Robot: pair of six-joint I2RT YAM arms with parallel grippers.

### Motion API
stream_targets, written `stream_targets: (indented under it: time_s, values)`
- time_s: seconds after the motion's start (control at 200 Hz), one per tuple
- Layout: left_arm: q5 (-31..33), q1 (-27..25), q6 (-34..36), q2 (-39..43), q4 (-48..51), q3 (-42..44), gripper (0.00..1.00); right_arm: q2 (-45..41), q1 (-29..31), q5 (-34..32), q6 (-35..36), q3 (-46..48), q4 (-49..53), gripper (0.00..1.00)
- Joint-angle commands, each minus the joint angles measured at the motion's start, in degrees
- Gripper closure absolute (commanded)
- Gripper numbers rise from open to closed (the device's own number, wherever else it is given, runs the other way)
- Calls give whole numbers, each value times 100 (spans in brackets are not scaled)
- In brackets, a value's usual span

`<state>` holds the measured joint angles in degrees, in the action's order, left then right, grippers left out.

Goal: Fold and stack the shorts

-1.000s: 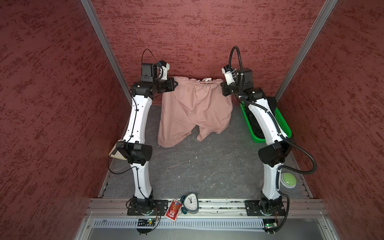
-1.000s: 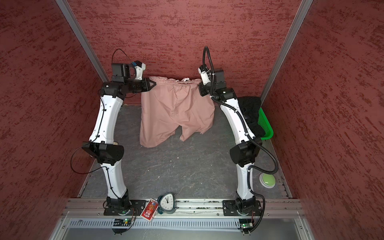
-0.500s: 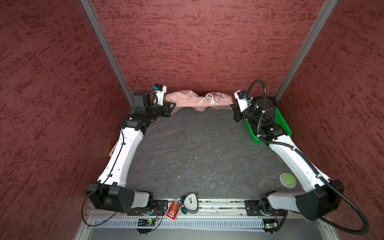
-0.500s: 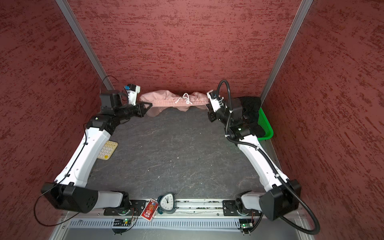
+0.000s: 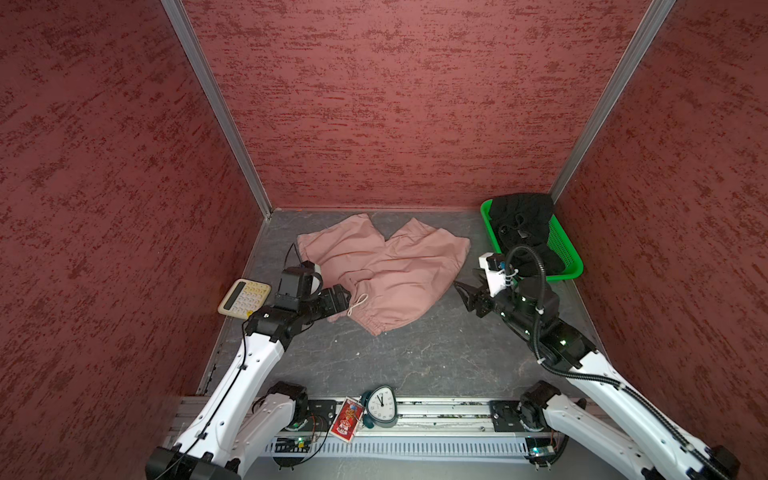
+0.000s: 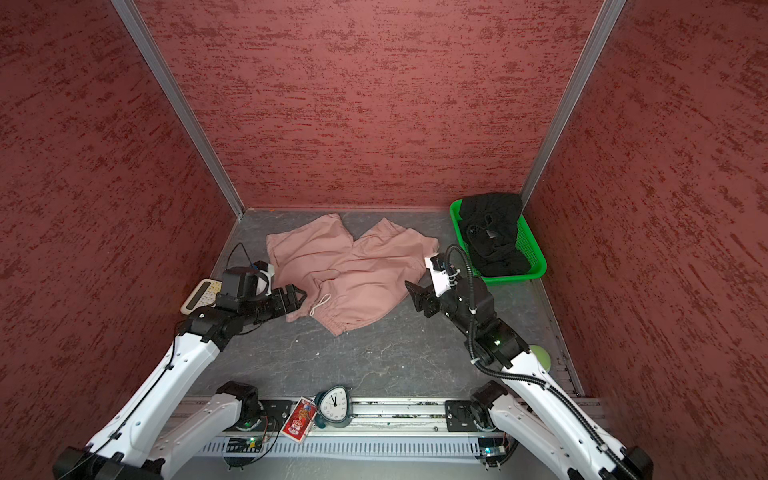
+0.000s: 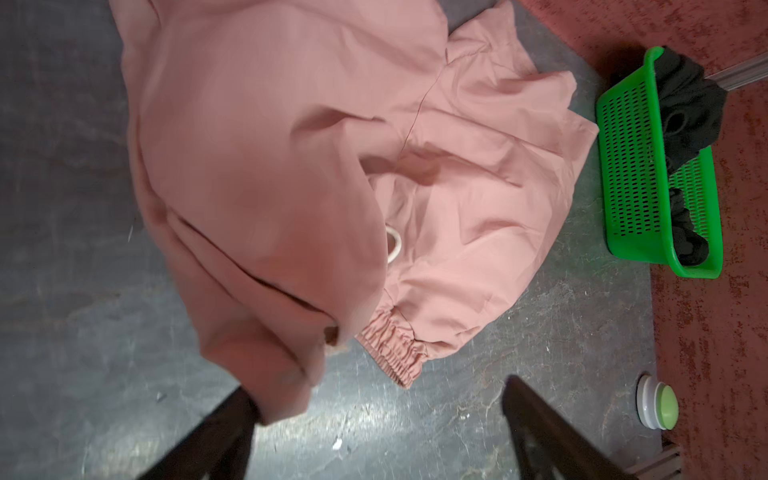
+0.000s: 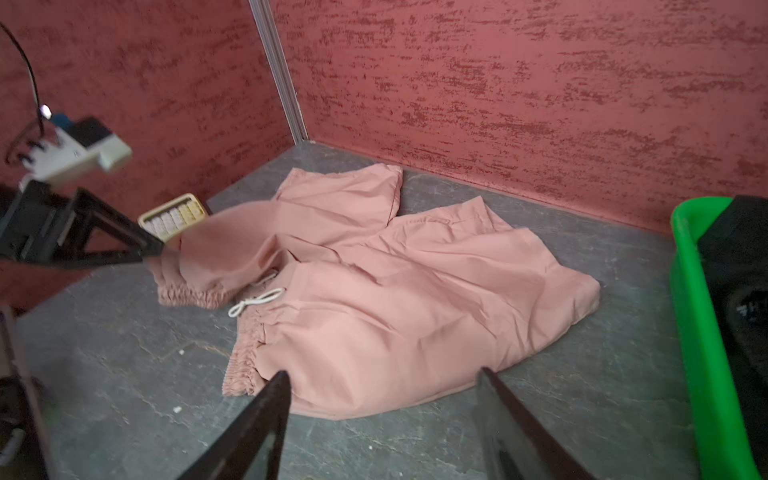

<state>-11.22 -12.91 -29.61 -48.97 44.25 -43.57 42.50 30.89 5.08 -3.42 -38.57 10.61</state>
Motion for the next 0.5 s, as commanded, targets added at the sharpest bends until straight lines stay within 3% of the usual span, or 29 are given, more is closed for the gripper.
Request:
stream_targets:
  time_s: [0.0,0.07,0.185,0.336,0.496]
  values:
    - [287,2,-527,241,730,-51,1,219,30,-296,-204,-243,327,20]
    - [434,79,-534,184,776,-352,1,882,31,-330,-235,-529,416,20]
    - [659,139,-332,-90,523,-1099,1,2025,126,718,-308,-995,359,29]
    - [1419,420,391,-601,718,-2153,1,3376,1204,856,351,-1395,540,32]
    - [932,753,680,-952,337,-2358,1,4670,1963,1276,406,-1863,123,42]
